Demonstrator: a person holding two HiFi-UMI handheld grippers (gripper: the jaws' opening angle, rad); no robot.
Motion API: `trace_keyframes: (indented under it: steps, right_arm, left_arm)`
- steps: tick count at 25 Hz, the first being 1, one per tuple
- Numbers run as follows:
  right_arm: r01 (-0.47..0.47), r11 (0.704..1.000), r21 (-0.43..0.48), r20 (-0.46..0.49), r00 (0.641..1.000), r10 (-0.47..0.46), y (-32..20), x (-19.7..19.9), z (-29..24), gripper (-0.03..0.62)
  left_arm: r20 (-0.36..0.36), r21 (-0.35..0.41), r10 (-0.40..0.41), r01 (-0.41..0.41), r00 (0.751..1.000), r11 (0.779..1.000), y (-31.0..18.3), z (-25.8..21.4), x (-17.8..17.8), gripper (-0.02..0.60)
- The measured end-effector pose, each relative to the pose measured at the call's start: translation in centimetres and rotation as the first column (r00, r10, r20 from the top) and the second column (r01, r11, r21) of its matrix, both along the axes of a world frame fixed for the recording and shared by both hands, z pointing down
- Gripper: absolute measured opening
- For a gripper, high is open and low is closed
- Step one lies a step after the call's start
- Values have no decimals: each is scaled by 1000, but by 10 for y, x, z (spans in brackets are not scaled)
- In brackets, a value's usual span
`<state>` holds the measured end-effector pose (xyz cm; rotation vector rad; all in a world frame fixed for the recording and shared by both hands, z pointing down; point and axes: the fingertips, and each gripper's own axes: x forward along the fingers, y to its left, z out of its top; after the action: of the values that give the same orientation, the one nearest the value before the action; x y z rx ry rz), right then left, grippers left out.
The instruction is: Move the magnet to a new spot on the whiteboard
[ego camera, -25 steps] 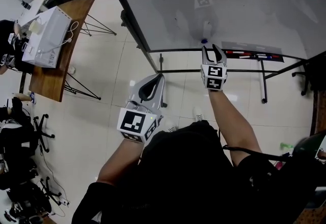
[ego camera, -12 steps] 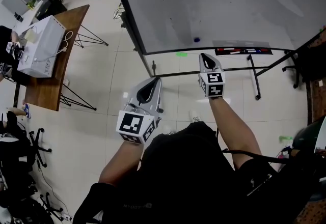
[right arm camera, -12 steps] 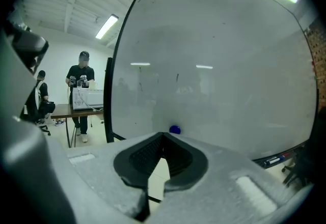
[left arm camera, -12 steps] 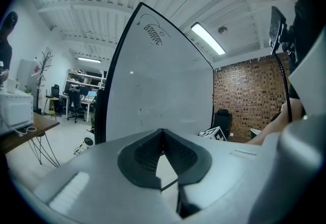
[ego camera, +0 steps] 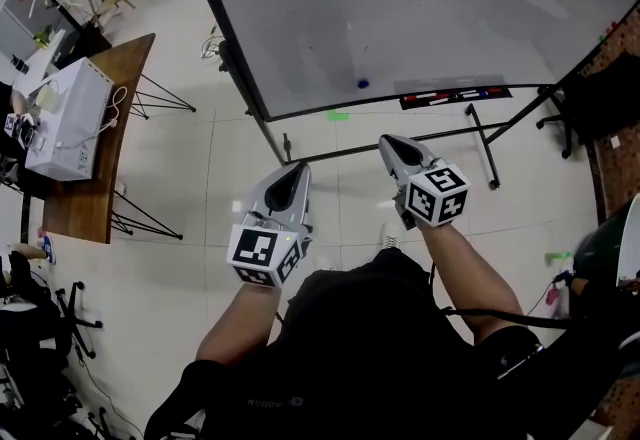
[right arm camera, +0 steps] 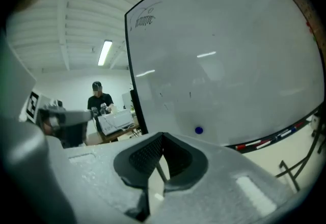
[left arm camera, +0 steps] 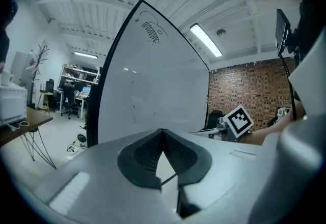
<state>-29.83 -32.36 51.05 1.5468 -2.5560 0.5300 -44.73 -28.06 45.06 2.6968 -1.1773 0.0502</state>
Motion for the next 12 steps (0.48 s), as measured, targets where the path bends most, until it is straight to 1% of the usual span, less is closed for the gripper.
trace_keyframes:
  steps: [2,4,5,8,12]
  right_arm:
    - [56,998,-18,108,993,-53,27,3,-21,6]
    - [114,993,-8,162,981,-111,52,6,-43,6]
    - [136,991,4,161,978,-135,63,7,-52,6]
    - [195,980,37,111,974,-198,89,7,-64,6]
    - [293,955,54,100,950,-297,110,11,-68,6]
  left_arm:
    - [-10,0,12,-12,1000,1000,2,-2,7,15]
    - [-17,7,19,-19,1000,1000,2,-6,15,15]
    - [-20,13,20,-20,1000,1000,4,-9,19,15]
    - [-33,32,5,-3,999,999,14,-19,32,15]
    - [-45,46,-33,35,998,998,31,-26,61,15]
